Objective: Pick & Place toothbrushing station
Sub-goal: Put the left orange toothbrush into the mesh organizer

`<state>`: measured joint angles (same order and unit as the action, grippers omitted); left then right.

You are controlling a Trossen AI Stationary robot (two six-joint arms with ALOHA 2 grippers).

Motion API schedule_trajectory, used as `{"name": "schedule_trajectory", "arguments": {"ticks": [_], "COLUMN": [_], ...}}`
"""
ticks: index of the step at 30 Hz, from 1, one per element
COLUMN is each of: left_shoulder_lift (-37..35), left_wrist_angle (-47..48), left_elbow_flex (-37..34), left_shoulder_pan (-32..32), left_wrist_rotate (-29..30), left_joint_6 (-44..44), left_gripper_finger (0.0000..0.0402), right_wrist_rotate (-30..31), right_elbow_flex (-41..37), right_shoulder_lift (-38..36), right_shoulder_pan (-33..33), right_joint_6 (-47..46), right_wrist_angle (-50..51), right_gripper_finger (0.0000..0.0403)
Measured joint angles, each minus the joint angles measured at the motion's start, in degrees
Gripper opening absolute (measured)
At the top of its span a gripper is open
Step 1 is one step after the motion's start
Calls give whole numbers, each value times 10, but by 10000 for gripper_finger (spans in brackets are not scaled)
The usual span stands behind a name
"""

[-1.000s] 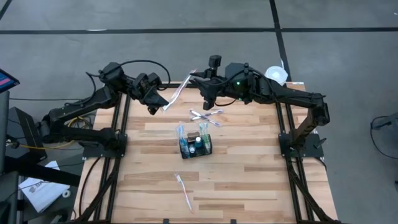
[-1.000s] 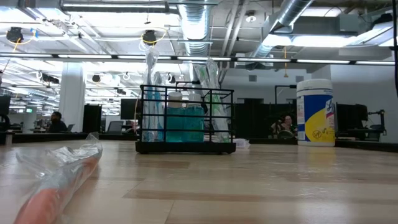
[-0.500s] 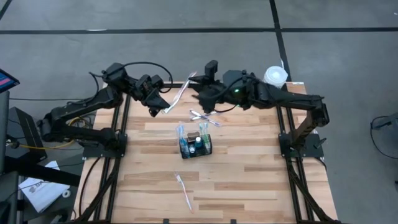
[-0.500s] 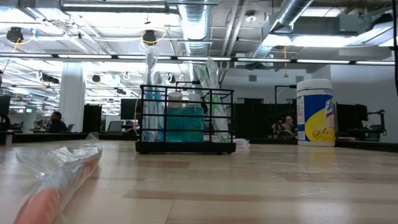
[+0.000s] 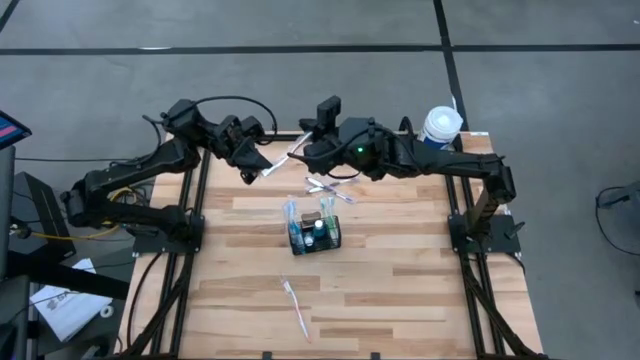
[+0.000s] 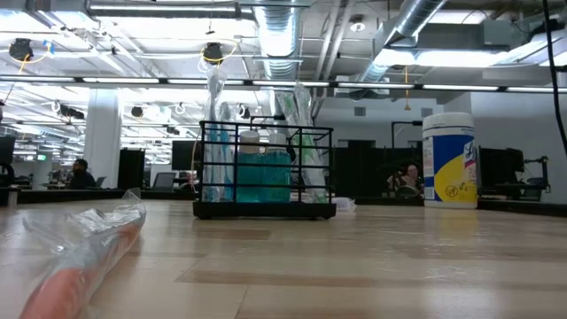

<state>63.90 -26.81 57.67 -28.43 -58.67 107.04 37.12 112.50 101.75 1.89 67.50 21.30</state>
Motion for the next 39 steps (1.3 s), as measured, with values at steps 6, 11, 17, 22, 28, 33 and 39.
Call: {"name": "schedule_trajectory", "arguments": {"ticks": [6,11,17,22,28,33,39], "left_shoulder_lift": [0,5,7,6,5,5,1], "left_wrist_angle": [-9,2,-2,-9,-16,-49,-80], "left_elbow_flex": [1,-4,-4,-3,-2,-2,-2], "left_shoulder_pan": [-28,-31,-32,-31,-31,-32,-55], "left_wrist_rotate": [2,-20,-18,-19,-17,10,44], "left_joint_6": [0,-2,-11,-14,-13,-12,-29], "left_gripper_finger": [0,0,0,0,0,0,17], "right_wrist_rotate": [1,-10,-11,-9,-9,-13,-55], "right_elbow_flex": [41,51,49,49,48,48,76], "right_shoulder_lift": [3,-6,-1,-3,-2,-1,-1], "right_shoulder_pan": [0,2,5,9,12,23,34], "right_joint_6": [-12,-38,-24,-6,0,-50,-104], "right_wrist_angle": [21,7,-3,24,47,51,76], "right_gripper_finger": [19,88,146,30,5,1,0]}}
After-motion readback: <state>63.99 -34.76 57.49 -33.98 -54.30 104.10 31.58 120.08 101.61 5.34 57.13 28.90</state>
